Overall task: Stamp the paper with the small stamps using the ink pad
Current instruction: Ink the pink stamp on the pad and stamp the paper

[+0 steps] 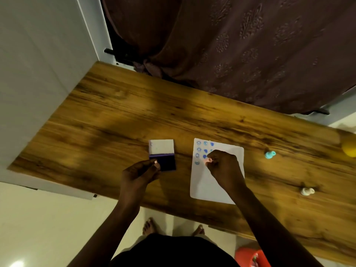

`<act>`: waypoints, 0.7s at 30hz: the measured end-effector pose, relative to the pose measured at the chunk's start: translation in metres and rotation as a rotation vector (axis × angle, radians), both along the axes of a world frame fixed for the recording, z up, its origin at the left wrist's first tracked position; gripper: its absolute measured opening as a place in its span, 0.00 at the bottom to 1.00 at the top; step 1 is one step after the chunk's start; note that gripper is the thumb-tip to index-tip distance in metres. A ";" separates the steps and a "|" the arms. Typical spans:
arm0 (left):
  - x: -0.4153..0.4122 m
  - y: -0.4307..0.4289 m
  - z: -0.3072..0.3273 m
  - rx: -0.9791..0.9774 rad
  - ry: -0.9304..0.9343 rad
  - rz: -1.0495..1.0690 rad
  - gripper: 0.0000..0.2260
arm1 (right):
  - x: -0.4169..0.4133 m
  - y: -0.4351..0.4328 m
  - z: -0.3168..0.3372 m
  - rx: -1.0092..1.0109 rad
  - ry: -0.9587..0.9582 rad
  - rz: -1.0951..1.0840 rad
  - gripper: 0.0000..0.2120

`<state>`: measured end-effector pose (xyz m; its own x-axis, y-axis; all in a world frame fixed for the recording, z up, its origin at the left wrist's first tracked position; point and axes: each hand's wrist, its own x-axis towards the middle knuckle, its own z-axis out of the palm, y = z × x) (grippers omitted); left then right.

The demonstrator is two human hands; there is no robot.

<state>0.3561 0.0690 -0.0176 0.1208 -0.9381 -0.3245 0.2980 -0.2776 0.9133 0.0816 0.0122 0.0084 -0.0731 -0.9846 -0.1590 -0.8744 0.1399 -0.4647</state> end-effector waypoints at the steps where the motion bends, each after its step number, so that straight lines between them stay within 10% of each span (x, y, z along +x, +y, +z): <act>1: -0.001 0.000 0.000 0.006 0.000 0.000 0.12 | -0.001 0.002 -0.003 0.005 0.003 0.005 0.16; 21: -0.012 -0.003 0.002 0.071 -0.020 -0.004 0.13 | 0.004 -0.008 -0.019 0.047 0.086 0.034 0.18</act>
<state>0.3439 0.0661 -0.0159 0.1239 -0.9132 -0.3882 0.2783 -0.3435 0.8970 0.0857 0.0042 -0.0103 -0.0548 -0.9783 -0.2001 -0.9154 0.1292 -0.3812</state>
